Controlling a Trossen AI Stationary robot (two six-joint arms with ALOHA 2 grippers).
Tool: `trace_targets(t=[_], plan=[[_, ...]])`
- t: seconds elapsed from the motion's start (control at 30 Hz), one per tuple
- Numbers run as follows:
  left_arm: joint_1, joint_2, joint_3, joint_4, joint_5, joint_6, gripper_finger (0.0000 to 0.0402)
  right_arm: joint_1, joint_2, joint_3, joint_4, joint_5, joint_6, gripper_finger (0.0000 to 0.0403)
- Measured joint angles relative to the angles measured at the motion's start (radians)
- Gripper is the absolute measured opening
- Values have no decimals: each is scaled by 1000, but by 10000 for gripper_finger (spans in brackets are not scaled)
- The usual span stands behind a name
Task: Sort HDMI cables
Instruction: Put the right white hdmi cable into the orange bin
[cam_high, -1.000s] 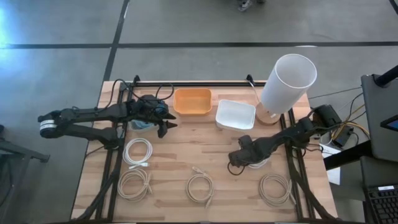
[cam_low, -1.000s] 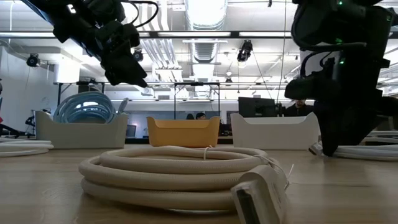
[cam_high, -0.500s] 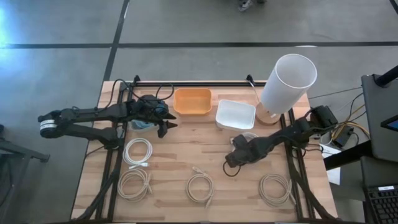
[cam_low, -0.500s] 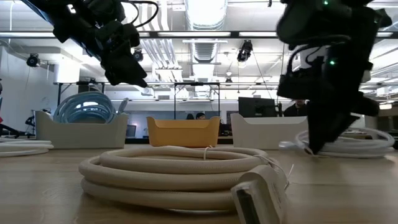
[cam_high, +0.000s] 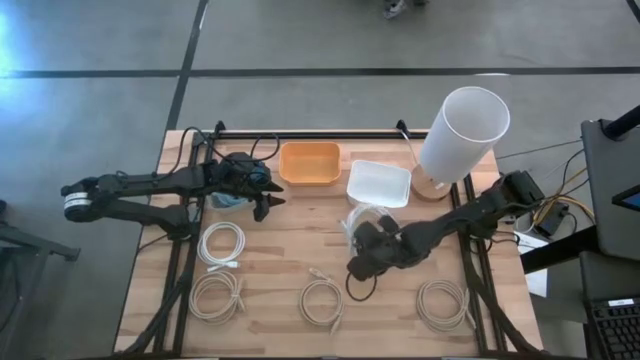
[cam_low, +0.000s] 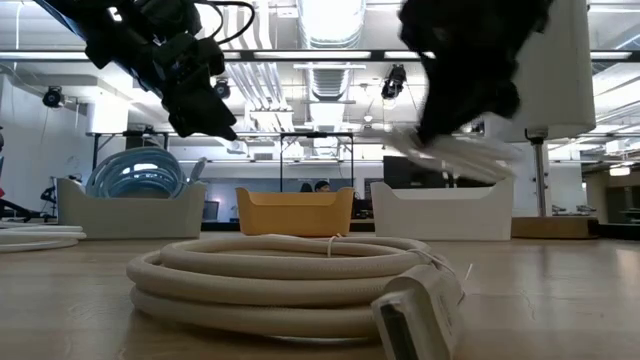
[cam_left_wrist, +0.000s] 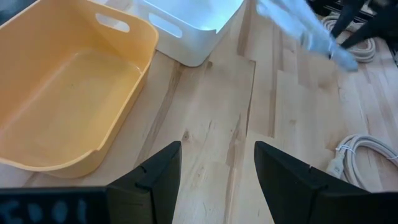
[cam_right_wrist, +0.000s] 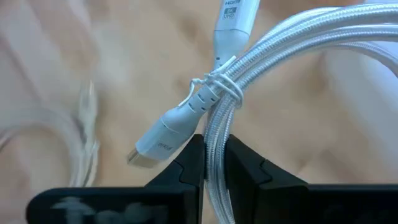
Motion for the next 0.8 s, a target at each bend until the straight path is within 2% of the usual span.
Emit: trace_targets(t=[0.1,0.17,0.27,0.37,0.47,0.63,0.8], plan=[[0,0,0,0,0,0,202,-12,0,40,-1,160,-105,38],[0,0,0,1,0,0,202,-36,-1,64,-1,226,-161,38],[0,0,0,1,0,-1,202,-91,-2,88,19,258,-221,38],[0,0,0,7,0,-2,202,-153,-2,85,118,277,-307,38],[0,0,0,19,0,-2,202,-216,-2,57,280,278,-444,38],[0,-11,0,26,-31,-36,202,-301,-2,-31,676,249,-656,38],[0,-57,8,19,-64,-41,202,-354,20,-127,1045,235,-727,38]])
